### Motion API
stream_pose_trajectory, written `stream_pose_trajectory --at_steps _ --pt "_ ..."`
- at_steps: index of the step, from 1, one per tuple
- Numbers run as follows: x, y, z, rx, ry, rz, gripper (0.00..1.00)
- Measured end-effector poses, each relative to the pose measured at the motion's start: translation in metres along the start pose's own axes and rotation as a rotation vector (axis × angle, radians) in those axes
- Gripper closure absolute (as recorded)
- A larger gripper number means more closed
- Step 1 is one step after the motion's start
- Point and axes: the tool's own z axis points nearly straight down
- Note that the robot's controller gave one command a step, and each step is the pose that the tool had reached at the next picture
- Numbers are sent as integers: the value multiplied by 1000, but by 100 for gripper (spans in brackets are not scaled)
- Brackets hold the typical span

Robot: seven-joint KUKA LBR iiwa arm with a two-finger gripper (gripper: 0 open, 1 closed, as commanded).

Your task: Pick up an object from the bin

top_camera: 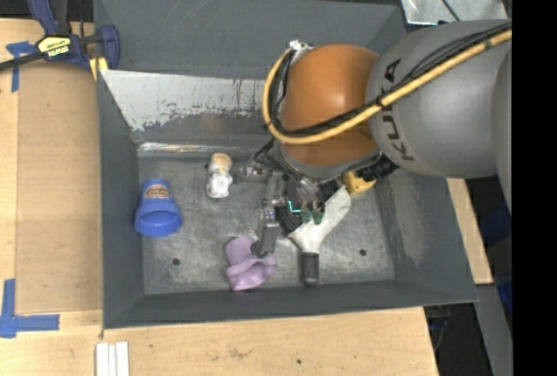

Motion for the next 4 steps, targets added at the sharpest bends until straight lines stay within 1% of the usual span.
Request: stream_pose_trajectory --at_steps 1,2,3,4 --pt "-2 0 -5 -2 -8 3 0" --pt "-32 2 28 -2 -20 -174 0" --pt "-75 15 31 0 -6 -488 0" --pt "-92 19 -1 1 -16 -503 0"
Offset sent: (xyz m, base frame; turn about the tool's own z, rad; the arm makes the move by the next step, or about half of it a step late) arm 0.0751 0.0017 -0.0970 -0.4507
